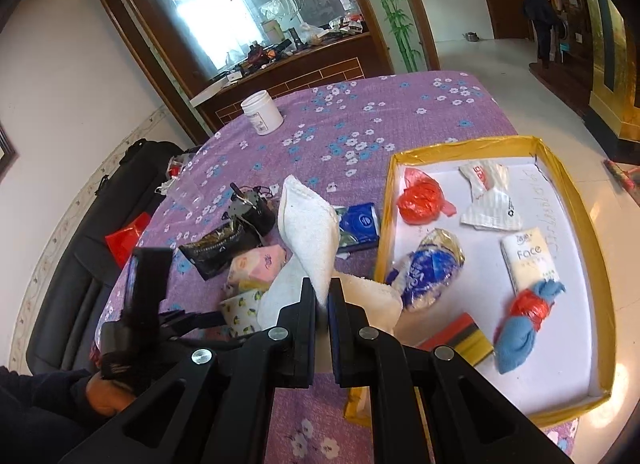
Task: Organize soft objects
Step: 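Grasp the yellow-patterned tissue pack with the left gripper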
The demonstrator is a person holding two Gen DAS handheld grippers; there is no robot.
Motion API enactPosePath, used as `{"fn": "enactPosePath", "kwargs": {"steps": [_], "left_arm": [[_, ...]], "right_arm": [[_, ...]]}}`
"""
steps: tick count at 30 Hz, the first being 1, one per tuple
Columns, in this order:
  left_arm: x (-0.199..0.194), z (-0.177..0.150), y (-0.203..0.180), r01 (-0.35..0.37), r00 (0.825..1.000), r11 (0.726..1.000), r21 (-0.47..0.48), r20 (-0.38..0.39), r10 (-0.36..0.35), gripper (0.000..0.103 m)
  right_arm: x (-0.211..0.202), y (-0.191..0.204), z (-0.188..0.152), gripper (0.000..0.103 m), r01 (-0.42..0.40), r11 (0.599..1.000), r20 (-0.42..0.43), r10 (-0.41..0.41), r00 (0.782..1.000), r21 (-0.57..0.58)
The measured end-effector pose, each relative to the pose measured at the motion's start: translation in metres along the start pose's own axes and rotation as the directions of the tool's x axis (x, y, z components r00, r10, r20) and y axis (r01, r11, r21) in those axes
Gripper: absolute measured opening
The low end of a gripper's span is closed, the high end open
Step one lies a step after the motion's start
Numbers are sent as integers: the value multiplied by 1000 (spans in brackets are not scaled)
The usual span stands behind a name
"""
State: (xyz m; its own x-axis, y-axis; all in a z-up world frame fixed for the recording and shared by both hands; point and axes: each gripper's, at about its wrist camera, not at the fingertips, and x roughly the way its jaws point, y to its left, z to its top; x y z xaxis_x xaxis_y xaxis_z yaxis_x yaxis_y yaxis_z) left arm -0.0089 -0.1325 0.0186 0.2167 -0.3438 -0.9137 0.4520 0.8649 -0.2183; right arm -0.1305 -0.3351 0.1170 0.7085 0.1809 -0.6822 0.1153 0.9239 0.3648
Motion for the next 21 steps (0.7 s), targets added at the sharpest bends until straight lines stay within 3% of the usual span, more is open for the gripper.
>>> {"fn": "enactPosePath", "kwargs": {"steps": [4,5,6,9,13,14,16,17,18,21], "left_arm": [[3,1,-3,-39,999,999,13,31,39,82],[3,0,-3,-52,998,998,19,37,51,71],[2,0,-2,-69,997,997,22,48,68,48],[0,0,7,-76,996,997,29,51,75,23],[-8,-3,16,-38,998,998,40,50,36,23],[-12,-4,17,-29,998,998,51,52,26,26],[-20,-8,18,-7,998,997,78,57,3,57],[-24,-10,19,-9,998,996,86,63,3,81],[-30,-13,21,-3,997,995,98,83,-5,87],[-37,-20,20,36,996,989,146,75,-48,87]], "right_arm": [[-1,-2,-5,7,-4,1000,-11,4,1000,1],[0,-2,-5,7,-4,1000,-13,4,1000,1],[1,-2,-6,7,-8,1000,-16,8,1000,4],[4,1,-6,7,-16,1000,-23,16,1000,5],[8,6,-3,7,-24,1000,-23,24,999,0],[9,7,-3,7,-25,1000,-24,25,999,-1],[11,9,-3,7,-28,1000,-28,28,999,-2],[12,10,-3,7,-28,1000,-30,27,999,-1],[13,11,-4,7,-27,1000,-31,27,999,0],[14,11,-3,7,-25,1000,-31,25,999,3]]}}
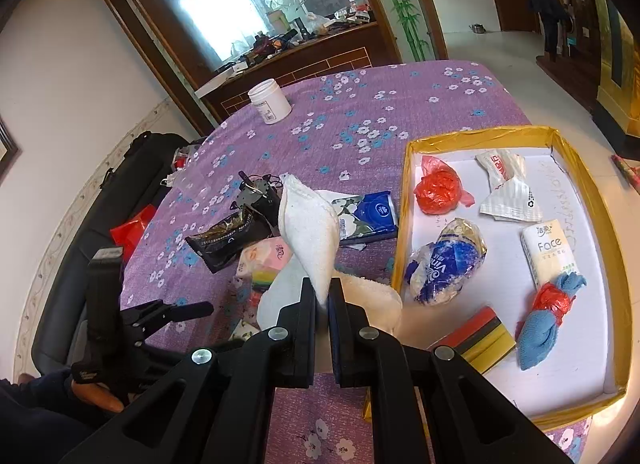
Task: Organize soft objects
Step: 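Grasp the yellow-patterned tissue pack with the left gripper, then carry the tissue pack and white cloth over the box with both grippers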
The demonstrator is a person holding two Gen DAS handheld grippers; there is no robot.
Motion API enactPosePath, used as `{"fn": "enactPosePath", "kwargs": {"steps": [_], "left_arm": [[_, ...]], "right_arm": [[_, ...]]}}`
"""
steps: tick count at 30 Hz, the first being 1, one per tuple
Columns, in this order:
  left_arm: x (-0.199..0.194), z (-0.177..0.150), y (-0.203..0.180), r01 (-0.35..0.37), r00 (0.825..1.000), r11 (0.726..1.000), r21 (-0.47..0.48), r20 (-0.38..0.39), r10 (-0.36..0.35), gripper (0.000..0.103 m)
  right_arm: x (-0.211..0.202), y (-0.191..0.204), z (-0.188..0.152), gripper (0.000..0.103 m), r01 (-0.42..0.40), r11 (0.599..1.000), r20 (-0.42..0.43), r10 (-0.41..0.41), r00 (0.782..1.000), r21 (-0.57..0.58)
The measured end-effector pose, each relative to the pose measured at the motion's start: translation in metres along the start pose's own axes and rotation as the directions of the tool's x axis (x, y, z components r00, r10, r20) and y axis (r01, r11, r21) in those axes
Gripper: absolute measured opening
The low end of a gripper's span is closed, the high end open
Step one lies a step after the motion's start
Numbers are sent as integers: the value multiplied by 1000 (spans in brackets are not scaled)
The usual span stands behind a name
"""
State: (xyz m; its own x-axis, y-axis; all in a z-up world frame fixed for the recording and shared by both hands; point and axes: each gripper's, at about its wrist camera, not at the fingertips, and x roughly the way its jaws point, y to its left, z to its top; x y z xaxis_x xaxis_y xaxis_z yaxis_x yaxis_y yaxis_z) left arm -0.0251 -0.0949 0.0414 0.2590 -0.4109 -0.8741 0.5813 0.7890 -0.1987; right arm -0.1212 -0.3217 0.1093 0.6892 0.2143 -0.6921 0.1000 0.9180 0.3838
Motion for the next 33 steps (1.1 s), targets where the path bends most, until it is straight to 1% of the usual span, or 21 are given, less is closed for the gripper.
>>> {"fn": "enactPosePath", "kwargs": {"steps": [2,5,8,10,12,14,15,16,17,18,19,20,23,29,33], "left_arm": [[-1,-3,-4,6,1000,999,37,-13,-6,88],[3,-7,-20,-14,999,995,100,-38,18,88],[10,-12,-40,-66,996,982,178,-50,76,88],[18,-15,-50,-108,990,968,225,-60,124,88],[25,-16,-54,-119,989,963,240,-61,137,89],[34,-16,-52,-156,982,961,230,-68,176,89],[38,-17,-49,-175,978,959,225,-75,196,87],[39,-18,-44,-171,979,964,206,-76,190,86],[37,-18,-39,-151,984,972,178,-69,165,72],[35,-17,-37,-147,985,976,164,-65,159,72],[33,-16,-37,-181,980,968,174,-52,193,72],[32,-15,-38,-200,977,963,183,-38,210,72],[22,-12,-41,-206,978,959,192,3,210,72],[7,-5,-50,-263,965,935,239,79,252,72],[3,3,-54,-282,959,927,247,104,264,72]], "right_arm": [[1,0,0,7,-1,1000,-1,1,1000,4],[2,3,0,7,-3,1000,-1,3,1000,2],[3,3,0,7,-4,1000,1,4,1000,-2],[3,3,0,7,-3,1000,-2,3,1000,0],[2,3,-1,7,-3,1000,-3,3,1000,3],[0,3,-3,7,-4,1000,-1,4,1000,3],[-1,3,-3,7,-4,1000,0,4,1000,2],[-2,3,-4,7,-3,1000,1,3,1000,2],[-3,2,-5,7,-3,1000,3,3,1000,3],[-4,1,-5,7,-2,1000,5,2,1000,7],[-5,0,-6,7,-1,1000,6,1,1000,10],[-5,-1,-6,7,0,1000,8,0,1000,13],[-6,-3,-6,7,0,1000,11,0,1000,19],[-5,-4,-5,7,0,1000,12,0,1000,20],[-4,-7,-3,7,2,1000,9,-2,1000,29]]}}
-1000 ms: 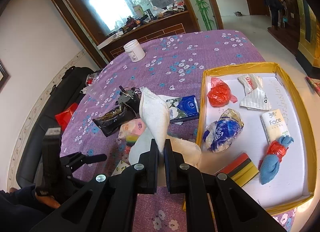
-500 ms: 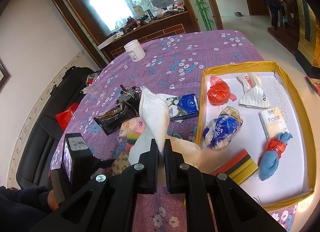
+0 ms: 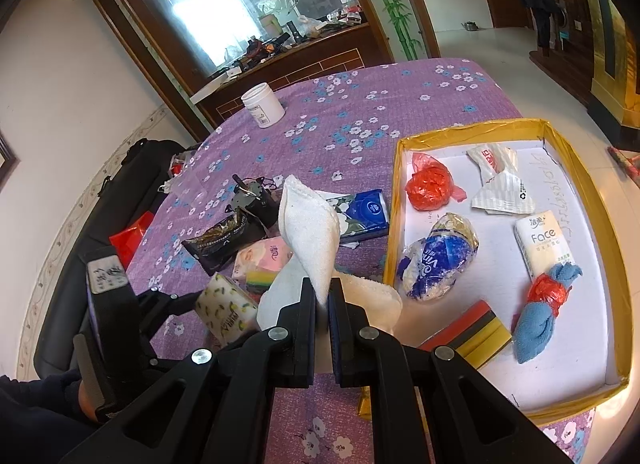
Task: Organize soft objects
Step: 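Carry the tissue pack and white cloth over the box with both grippers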
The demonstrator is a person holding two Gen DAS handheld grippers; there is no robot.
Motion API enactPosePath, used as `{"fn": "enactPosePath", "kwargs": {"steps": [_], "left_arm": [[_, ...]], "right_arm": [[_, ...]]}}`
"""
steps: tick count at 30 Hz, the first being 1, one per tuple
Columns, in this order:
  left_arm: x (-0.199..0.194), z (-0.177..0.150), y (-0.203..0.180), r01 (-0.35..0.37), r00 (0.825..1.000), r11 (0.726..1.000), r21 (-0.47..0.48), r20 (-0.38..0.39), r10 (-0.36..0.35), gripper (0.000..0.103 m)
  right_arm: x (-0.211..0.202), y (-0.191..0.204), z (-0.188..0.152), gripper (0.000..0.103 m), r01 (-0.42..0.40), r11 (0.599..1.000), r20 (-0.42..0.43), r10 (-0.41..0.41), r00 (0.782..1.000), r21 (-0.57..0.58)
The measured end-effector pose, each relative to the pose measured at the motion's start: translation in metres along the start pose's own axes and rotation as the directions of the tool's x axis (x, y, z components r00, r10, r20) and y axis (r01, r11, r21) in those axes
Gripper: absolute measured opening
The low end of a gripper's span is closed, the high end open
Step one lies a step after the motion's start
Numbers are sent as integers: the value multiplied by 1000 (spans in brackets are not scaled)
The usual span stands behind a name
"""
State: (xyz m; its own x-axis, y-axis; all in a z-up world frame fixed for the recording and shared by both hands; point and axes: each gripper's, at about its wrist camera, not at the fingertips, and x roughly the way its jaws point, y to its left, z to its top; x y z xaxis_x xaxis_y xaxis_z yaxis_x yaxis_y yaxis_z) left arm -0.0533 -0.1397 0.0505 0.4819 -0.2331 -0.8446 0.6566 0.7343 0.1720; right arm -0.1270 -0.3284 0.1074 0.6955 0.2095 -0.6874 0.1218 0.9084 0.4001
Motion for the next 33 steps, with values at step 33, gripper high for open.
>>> {"fn": "enactPosePath", "kwargs": {"steps": [33], "left_arm": [[-19,90,-105,177,967,969,170,153,-203,72]], "right_arm": [[-40,-143,27,7,241,938,48,-261,964,249]]}}
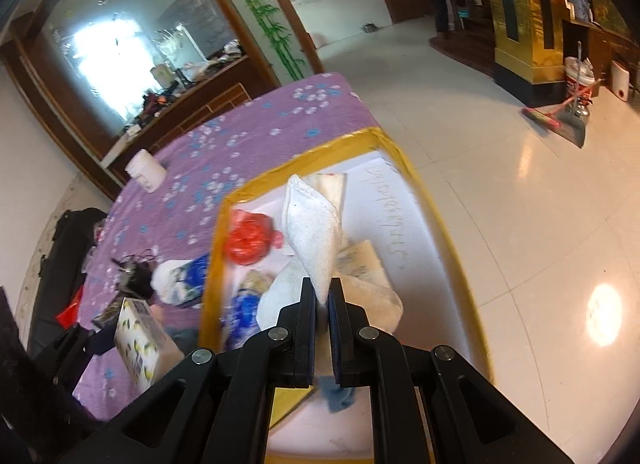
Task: Organize soft objects
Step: 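Carry the tissue pack and white cloth over the box with both grippers, then open both grippers to drop the white cloth and tissue pack into the box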
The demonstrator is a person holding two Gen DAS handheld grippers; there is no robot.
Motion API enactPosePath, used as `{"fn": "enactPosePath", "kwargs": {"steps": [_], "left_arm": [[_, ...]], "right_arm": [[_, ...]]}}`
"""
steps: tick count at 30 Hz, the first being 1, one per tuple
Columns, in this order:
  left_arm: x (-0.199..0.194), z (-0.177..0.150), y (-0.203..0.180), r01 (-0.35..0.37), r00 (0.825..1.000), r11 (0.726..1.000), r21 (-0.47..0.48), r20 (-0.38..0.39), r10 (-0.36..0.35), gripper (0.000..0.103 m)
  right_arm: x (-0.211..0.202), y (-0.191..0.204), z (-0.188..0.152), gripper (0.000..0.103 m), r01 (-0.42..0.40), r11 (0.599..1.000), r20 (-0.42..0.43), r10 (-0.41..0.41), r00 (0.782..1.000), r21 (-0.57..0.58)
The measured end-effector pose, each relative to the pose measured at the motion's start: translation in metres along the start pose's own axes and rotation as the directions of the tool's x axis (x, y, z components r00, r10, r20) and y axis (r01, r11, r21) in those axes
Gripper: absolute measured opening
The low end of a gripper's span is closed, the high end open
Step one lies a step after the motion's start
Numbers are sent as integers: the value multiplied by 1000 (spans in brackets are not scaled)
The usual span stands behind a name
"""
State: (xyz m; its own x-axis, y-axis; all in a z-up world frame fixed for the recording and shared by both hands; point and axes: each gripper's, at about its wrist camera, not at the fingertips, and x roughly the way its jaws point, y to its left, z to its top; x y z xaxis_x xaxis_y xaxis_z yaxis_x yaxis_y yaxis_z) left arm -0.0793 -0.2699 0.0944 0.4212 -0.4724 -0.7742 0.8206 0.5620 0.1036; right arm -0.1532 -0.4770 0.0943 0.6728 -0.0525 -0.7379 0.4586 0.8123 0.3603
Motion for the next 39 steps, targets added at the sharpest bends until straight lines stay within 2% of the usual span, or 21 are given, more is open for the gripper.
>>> {"fn": "enactPosePath", "kwargs": {"steps": [7,16,17,19,21,23,39], "left_arm": [[31,12,-33,70,998,997,45,0,-70,72],[44,12,-46,85,996,995,54,-12,-84,73],[44,11,-46,87,996,995,55,-12,-86,74],[44,11,-44,92,996,994,57,-8,-92,75],[44,12,-44,97,995,994,55,-4,-97,79],[42,12,-44,101,995,994,50,4,-101,81],[17,11,-30,110,992,994,27,52,-111,82]], "right_arm": [[24,-13,6,8,52,999,-40,-52,998,-7],[30,-5,6,8,112,992,-56,-115,992,-63],[28,-5,6,10,115,991,-53,-118,992,-65],[25,-3,7,21,124,990,-44,-127,991,-70],[21,0,8,48,124,989,-33,-127,991,-78],[15,4,10,55,132,987,-10,-134,991,-89],[-7,36,13,58,177,968,46,-172,984,-177]]}}
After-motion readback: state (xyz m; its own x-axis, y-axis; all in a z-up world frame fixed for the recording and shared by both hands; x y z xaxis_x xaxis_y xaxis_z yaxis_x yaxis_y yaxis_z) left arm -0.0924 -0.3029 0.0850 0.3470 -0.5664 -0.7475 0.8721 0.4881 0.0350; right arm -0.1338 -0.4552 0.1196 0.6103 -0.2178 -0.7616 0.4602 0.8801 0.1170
